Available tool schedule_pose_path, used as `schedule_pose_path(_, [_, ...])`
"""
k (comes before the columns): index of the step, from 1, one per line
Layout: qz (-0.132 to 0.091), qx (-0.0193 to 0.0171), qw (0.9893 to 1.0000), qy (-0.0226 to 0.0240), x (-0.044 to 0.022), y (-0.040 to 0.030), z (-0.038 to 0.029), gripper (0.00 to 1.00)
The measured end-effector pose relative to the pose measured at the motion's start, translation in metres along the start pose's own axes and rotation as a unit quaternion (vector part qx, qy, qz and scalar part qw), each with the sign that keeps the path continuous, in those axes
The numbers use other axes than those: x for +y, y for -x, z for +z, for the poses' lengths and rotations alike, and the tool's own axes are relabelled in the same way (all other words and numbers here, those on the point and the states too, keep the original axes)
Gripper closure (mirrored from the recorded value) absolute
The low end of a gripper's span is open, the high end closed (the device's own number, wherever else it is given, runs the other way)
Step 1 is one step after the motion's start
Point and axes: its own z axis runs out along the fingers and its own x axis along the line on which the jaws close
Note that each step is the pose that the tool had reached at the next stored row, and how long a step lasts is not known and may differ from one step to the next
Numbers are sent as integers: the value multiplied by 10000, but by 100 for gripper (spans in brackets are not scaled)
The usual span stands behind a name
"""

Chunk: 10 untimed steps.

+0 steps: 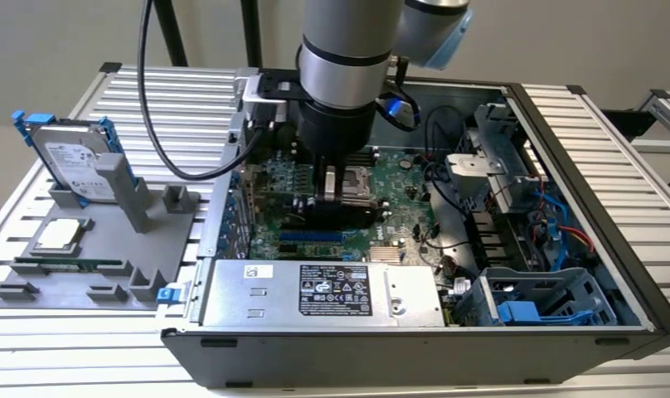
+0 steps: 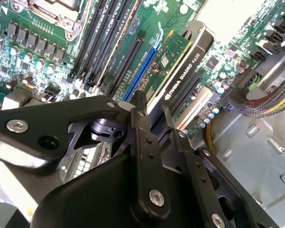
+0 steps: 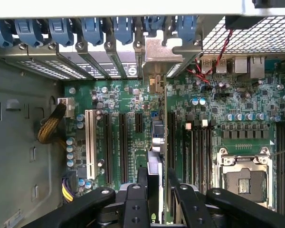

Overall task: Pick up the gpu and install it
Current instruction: 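Insert the gpu into the slot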

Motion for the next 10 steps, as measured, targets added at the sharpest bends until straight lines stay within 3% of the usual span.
schedule_pose_path(10, [0,0,10000,0,57,-4,102,100])
